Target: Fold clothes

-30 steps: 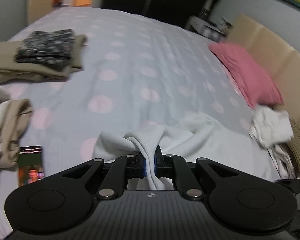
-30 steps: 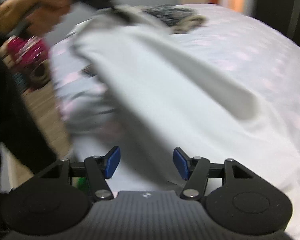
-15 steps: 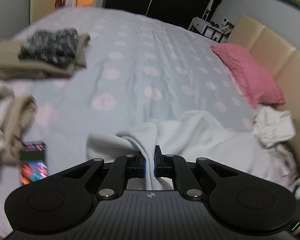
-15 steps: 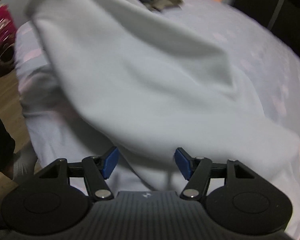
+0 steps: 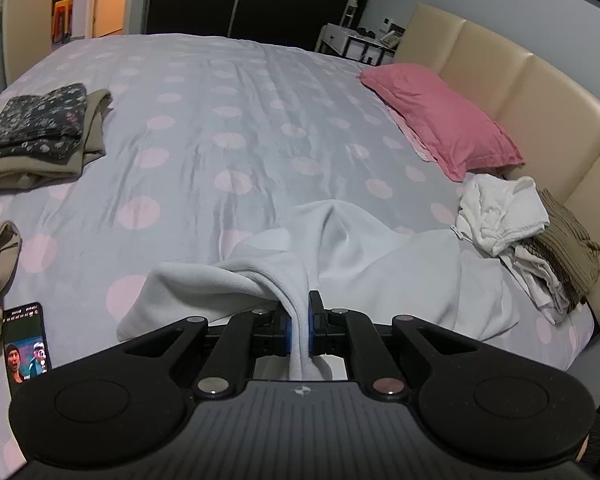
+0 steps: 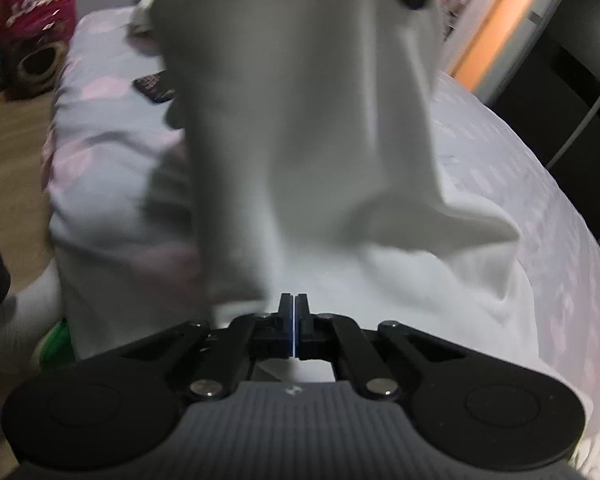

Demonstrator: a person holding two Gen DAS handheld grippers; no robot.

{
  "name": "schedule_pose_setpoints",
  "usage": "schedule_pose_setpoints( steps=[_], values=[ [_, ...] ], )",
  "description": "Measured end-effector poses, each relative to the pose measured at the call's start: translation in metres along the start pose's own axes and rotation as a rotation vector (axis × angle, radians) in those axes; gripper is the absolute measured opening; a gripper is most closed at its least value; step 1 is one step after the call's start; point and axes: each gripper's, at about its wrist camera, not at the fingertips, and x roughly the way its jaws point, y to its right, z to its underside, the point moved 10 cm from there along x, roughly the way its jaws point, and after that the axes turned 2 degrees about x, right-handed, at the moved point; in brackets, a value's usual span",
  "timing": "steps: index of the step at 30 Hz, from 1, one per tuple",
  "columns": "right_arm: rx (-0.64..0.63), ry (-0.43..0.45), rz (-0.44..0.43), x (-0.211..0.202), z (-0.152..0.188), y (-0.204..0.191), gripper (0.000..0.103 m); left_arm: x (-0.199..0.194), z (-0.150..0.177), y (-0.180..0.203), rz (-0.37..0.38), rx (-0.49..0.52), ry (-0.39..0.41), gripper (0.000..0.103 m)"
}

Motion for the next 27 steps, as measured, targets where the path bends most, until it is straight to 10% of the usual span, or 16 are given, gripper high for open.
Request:
schedule_pose_setpoints(
  steps=[10, 13, 14, 21, 25, 27],
  values=[
    [0.064, 0.098, -0.009, -0.029, -0.011, -0.025, 0.004, -0.009, -0.003, 0.001, 0.021, -0.036, 0.022, 0.005],
    [0.056, 0.153, 0.031, -0.03, -0.014, -0.042, 0.071, -0.009, -0.004, 0.005, 0.029, -0.032, 0.025, 0.005],
    [0.055, 0.167, 0.039, -0.028, -0.016, -0.048, 0.078, -0.009, -0.004, 0.006, 0.03, -0.031, 0.024, 0.005],
    [0.034, 0.092, 0.119, 0.011, -0.012, -0.062, 0.074, -0.023, -0.005, 0.006, 0.033, -0.029, 0.032, 0.005],
    [0.128, 0.042, 0.197, 0.027, -0.003, -0.035, 0.009, -0.037, -0.008, 0.001, 0.036, -0.044, 0.05, 0.005],
    [0.199, 0.055, 0.189, 0.016, -0.008, -0.018, 0.008, -0.045, -0.011, -0.005, 0.034, -0.057, 0.067, 0.005]
  ],
)
